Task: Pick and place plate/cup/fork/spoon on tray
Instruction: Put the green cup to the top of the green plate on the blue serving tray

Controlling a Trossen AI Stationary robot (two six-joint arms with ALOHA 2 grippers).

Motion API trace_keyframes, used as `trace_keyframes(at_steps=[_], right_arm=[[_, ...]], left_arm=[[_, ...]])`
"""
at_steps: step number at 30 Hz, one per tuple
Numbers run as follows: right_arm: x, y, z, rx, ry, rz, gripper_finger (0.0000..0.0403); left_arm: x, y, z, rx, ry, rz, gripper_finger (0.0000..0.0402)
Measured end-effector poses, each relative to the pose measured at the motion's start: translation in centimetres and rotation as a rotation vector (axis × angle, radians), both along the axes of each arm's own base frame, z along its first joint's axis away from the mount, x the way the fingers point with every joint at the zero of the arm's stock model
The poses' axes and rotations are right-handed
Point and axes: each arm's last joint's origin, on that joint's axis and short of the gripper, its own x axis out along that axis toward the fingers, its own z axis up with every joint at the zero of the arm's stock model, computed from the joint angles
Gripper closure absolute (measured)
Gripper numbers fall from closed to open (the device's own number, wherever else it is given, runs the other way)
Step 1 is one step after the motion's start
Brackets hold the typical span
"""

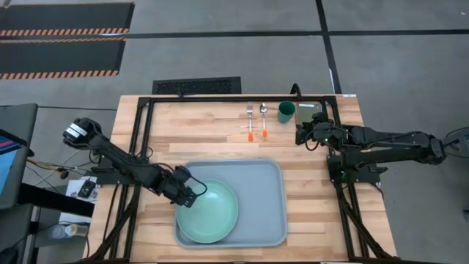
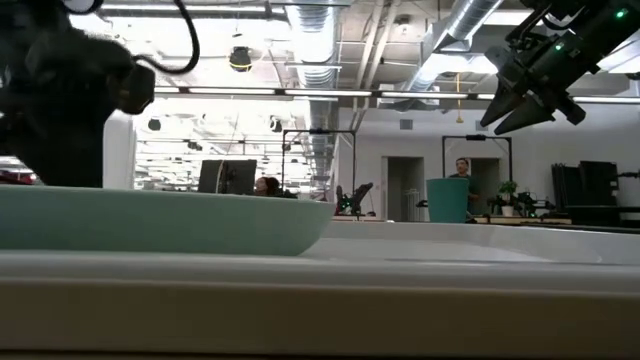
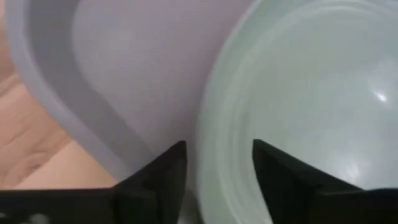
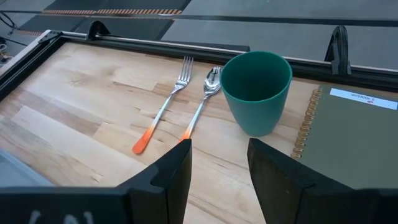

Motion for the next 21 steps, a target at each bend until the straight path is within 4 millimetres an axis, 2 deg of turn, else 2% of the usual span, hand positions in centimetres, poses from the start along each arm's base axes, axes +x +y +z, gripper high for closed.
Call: trace_keyframes(at_steps=[5,12,16,21], right_arm=[[0.0,0.0,0.0,-0.001,0.006,0.001,0.0221],[0.2,-0.6,-0.4,0.048,-0.024,-0.088,0.0221],[1.0,-1.8,-0.8,0.068,-0.045,-0.175,0.0221],[2.2,-4.2,-1.2,0.088,-0.091,-0.231,0.0221]], left_arm=[[0.6,-0.1,1.9,-0.041,-0.038,-0.035,0.0184],[0.5,1.1,4.8,-0.045,-0.094,-0.02,0.0187],[0.2,2.2,6.3,-0.022,-0.178,0.029,0.0191],[-0.4,3.6,7.9,0.017,-0.276,0.103,0.0191]])
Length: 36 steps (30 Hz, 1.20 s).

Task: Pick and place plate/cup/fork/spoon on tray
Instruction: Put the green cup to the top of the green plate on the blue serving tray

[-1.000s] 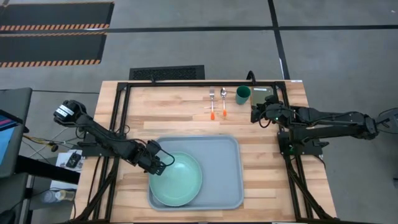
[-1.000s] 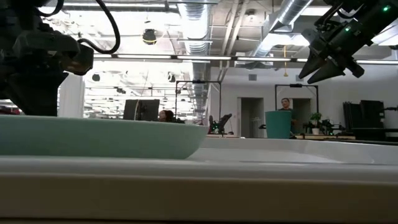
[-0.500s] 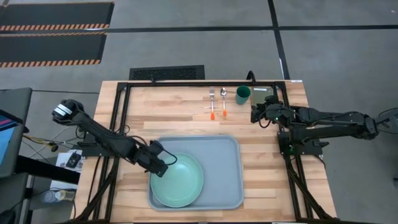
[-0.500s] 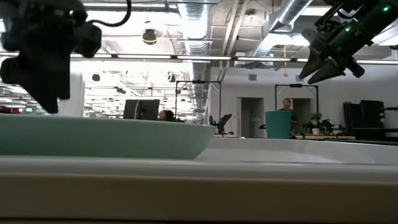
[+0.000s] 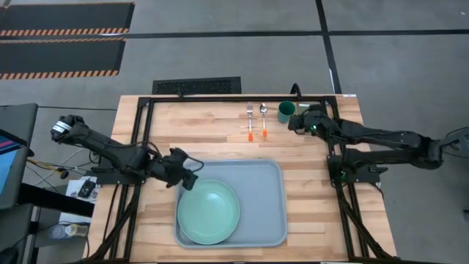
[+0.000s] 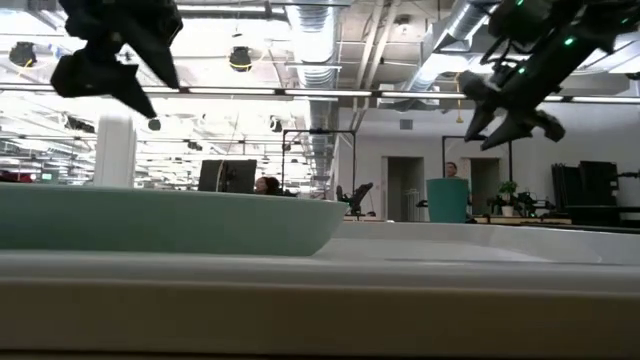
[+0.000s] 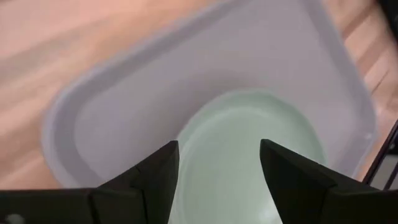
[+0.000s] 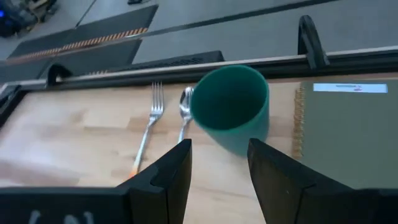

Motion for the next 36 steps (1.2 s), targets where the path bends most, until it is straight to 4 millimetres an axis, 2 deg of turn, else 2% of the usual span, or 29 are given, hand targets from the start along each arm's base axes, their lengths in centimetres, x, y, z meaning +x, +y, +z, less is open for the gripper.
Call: trace_keyframes(at_steps=[6,10,22,29,36], right_arm=[[-0.4,-3.3,-1.4,0.101,0.024,-0.099,0.0221],[-0.6,-5.0,-2.4,0.164,0.035,-0.095,0.0221],[0.3,-7.5,-4.0,0.185,0.06,-0.101,0.0226],[0.8,-8.0,-6.0,0.249,0.133,-0.109,0.0273],[1.1,-7.7,-5.9,0.243,0.13,-0.092,0.036]], left_arm=[[-0.5,1.2,1.0,0.027,-0.053,0.037,0.0191],[-0.4,1.7,1.1,0.049,-0.052,0.035,0.0191],[-0.3,2.0,1.0,0.081,-0.049,0.041,0.0191],[-0.3,2.0,1.0,0.082,-0.05,0.045,0.0191],[-0.3,2.1,1.1,0.109,-0.057,0.062,0.0191]])
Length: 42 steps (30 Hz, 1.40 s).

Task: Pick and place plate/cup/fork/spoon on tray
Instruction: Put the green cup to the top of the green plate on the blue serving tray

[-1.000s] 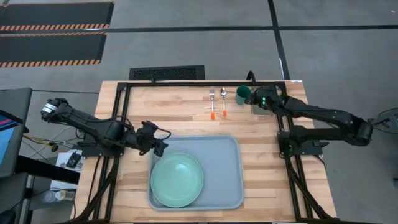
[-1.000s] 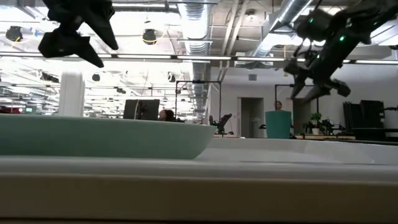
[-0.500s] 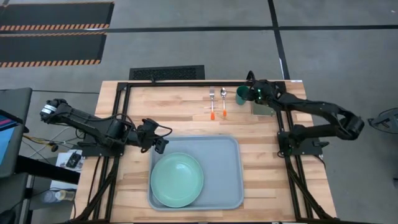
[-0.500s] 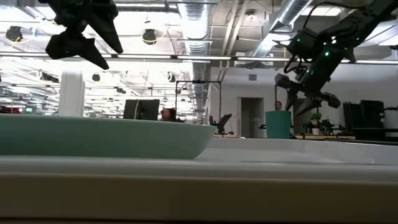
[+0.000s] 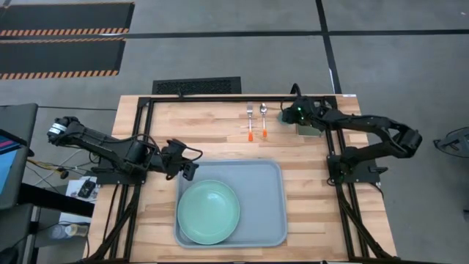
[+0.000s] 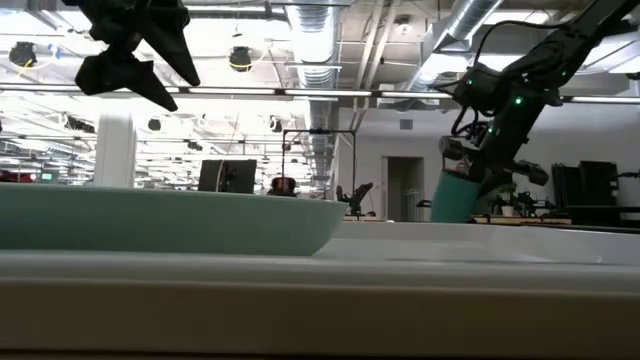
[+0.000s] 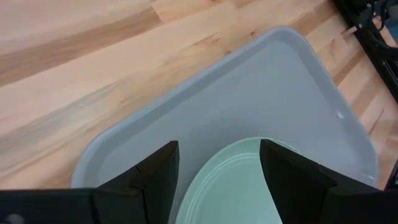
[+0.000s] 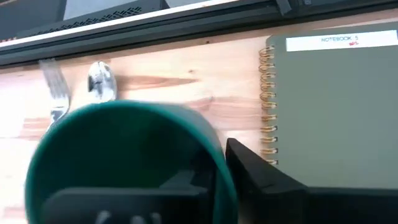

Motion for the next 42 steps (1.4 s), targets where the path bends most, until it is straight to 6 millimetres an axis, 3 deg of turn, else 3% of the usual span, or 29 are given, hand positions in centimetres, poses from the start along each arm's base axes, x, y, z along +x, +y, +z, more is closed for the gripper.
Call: trace_keyframes(at_steps=[3,11,18,23,27,36,42], right_arm=[[0.1,0.4,0.6,-0.022,-0.02,0.022,0.0391],[0.1,2.0,2.6,-0.054,-0.093,0.094,0.0387],[2.0,4.5,4.1,-0.055,-0.112,0.363,0.0394],[5.5,5.9,7.1,-0.023,-0.071,0.559,0.0397],[8.7,5.8,9.1,0.001,0.035,0.654,0.0393],[17.0,4.8,8.0,0.056,0.168,0.811,0.0391],[21.0,5.0,6.8,0.113,0.29,0.89,0.0385]], left_arm=[[0.0,0.1,0.0,0.027,-0.008,0.021,0.0191],[0.5,0.6,0.6,0.16,-0.09,0.104,0.0191],[1.4,1.5,1.3,0.215,-0.148,0.072,0.0191],[1.6,2.4,1.2,0.143,-0.126,0.027,0.0191],[1.7,2.8,1.1,0.123,-0.115,0.004,0.0191],[1.6,2.9,1.0,0.118,-0.093,-0.013,0.0191],[1.3,2.9,0.6,0.114,-0.041,-0.022,0.0191]])
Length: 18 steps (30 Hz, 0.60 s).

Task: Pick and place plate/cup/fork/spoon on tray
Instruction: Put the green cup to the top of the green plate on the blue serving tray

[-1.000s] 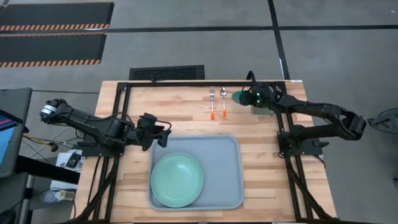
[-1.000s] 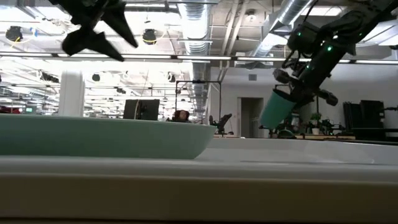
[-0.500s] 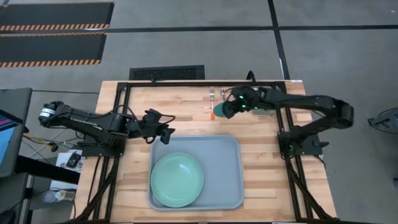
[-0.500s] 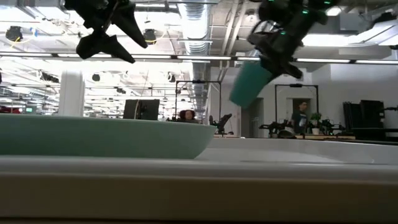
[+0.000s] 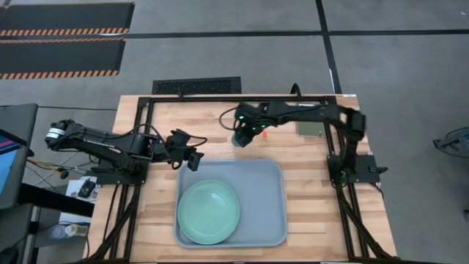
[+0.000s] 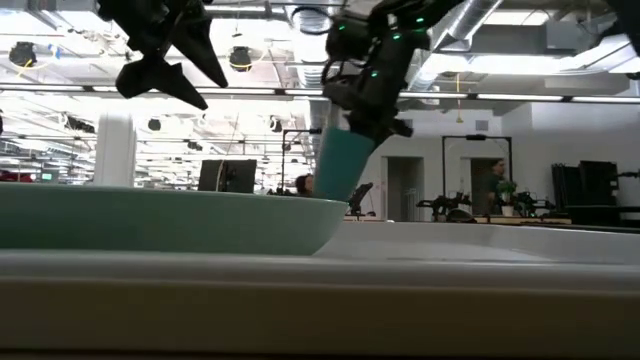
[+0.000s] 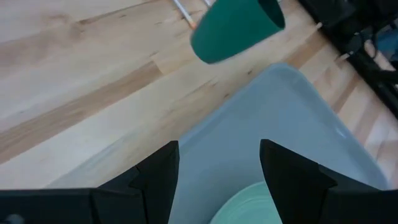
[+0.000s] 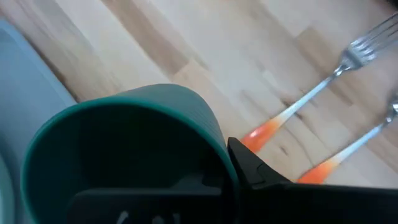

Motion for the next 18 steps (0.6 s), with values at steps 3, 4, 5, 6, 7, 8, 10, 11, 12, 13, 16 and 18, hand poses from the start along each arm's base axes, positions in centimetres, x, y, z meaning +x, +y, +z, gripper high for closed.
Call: trace_keyframes(at_steps=[3,4,5,6,7,8,10,11,12,13,16,18], right_arm=[[1.5,0.2,-0.6,0.001,0.031,0.03,0.0387],[1.8,0.3,-0.7,0.0,0.034,0.037,0.0387],[2.1,0.3,-0.8,0.0,0.039,0.043,0.0387],[2.4,0.3,-1.0,0.0,0.042,0.045,0.0387],[2.7,0.2,-1.2,0.0,0.042,0.046,0.0386],[2.9,0.2,-1.5,0.002,0.048,0.046,0.0385],[3.0,0.1,-2.2,0.007,0.069,0.046,0.0383],[3.1,0.1,-2.5,0.009,0.076,0.046,0.0383],[3.2,0.1,-2.8,0.01,0.081,0.045,0.0382],[3.3,0.0,-3.0,0.012,0.087,0.045,0.0383],[3.3,0.0,-3.4,0.015,0.1,0.044,0.0383],[3.4,0.0,-3.3,0.013,0.09,0.044,0.0383]], left_arm=[[-0.1,0.0,-0.1,0.002,0.017,0.0,0.0191],[-0.1,0.0,-0.1,0.002,0.02,0.0,0.0191],[-0.2,0.0,-0.2,0.002,0.022,0.0,0.0191],[-0.2,0.0,-0.2,0.001,0.022,-0.001,0.0191],[-0.1,0.0,-0.1,-0.001,0.021,-0.003,0.0191],[-0.1,0.0,-0.2,-0.003,0.022,-0.004,0.0191],[-0.1,0.0,-0.2,-0.004,0.021,-0.005,0.0191],[-0.1,0.0,-0.2,-0.004,0.022,-0.005,0.0191],[-0.2,0.0,-0.2,-0.004,0.023,-0.005,0.0191],[-0.1,0.0,-0.2,-0.005,0.022,-0.005,0.0191],[-0.1,0.0,-0.2,-0.005,0.022,-0.004,0.0191],[-0.1,0.0,-0.2,-0.005,0.022,-0.004,0.0191]])
